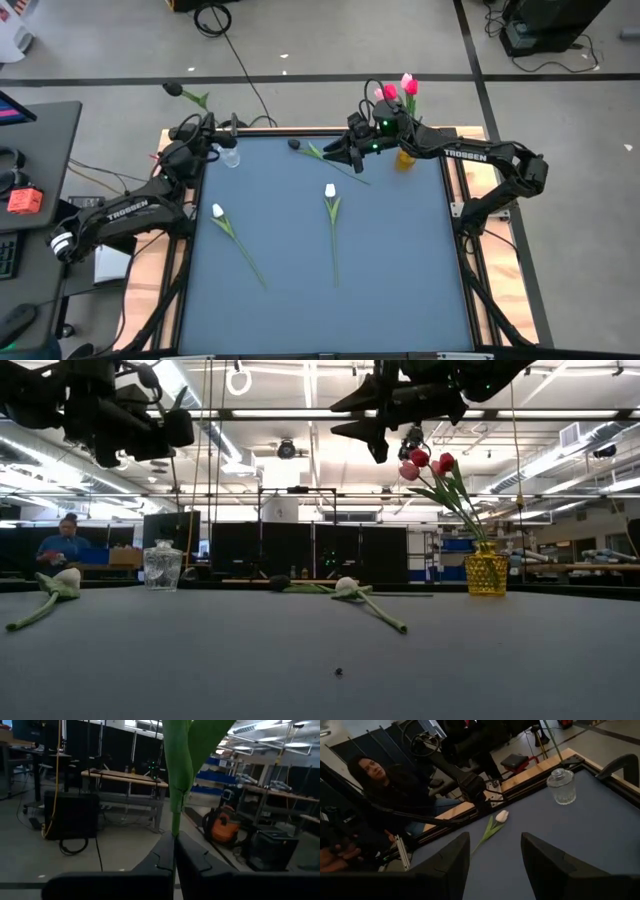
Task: Sort flowers into vase by color
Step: Put the bottom black flower into the transparent vase
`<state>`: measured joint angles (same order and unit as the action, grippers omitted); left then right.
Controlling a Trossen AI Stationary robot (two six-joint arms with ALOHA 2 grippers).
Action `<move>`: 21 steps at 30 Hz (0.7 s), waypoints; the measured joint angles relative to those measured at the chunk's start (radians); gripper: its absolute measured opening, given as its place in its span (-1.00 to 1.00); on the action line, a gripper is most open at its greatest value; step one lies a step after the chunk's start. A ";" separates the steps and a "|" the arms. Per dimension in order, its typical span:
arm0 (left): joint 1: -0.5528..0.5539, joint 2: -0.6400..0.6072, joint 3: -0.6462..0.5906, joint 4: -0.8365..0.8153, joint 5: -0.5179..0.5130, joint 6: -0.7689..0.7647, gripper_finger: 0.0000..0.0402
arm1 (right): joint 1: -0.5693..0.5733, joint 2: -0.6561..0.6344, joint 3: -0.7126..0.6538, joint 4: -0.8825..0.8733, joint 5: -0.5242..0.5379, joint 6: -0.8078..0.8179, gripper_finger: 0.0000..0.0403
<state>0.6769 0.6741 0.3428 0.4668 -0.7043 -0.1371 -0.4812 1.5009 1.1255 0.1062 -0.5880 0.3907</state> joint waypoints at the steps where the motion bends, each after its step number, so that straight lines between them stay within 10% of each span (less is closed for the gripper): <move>1: 0.000 0.000 0.000 -0.001 0.000 0.000 -0.94 | 0.000 0.000 0.000 0.000 0.000 0.001 -0.08; 21: 0.015 0.028 -0.001 -0.072 -0.002 -0.034 -0.95 | -0.001 0.000 0.000 0.005 0.040 -0.008 -0.08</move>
<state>0.6917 0.7017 0.3420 0.3944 -0.7067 -0.1707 -0.4820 1.5009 1.1255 0.1110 -0.5484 0.3822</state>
